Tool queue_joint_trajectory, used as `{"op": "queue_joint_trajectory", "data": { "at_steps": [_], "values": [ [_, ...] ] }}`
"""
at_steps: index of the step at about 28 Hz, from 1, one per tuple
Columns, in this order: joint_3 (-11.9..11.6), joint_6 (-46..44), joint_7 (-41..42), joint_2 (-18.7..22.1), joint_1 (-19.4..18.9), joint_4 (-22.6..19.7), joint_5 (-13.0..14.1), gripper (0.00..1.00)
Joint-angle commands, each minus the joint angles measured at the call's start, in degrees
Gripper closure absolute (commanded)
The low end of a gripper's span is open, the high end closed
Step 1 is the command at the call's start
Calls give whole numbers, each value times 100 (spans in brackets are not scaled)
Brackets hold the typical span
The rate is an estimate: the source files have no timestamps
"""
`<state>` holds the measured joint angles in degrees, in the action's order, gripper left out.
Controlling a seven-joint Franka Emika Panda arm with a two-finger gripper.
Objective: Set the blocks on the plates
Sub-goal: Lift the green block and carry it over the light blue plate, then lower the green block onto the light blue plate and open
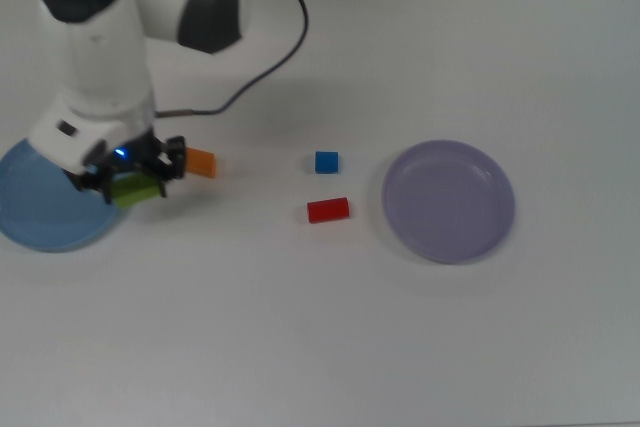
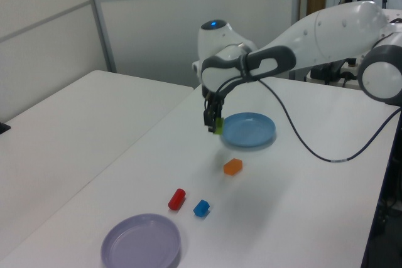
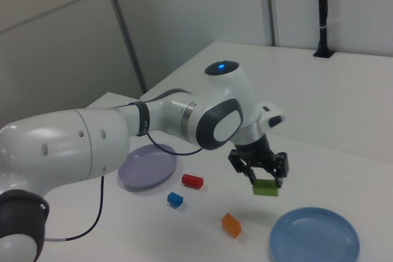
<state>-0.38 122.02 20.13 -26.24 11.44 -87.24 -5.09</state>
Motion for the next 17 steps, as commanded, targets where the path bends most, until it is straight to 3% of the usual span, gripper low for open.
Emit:
{"op": "queue_joint_trajectory", "data": {
  "at_steps": [1,4,14,17],
  "values": [
    [-260,-29,315,84,174,-153,140,70],
    [-375,32,447,-65,305,-153,149,69],
    [-375,375,500,-408,552,-144,70,63],
    [-375,367,509,-417,552,-144,79,50]
  ]
}}
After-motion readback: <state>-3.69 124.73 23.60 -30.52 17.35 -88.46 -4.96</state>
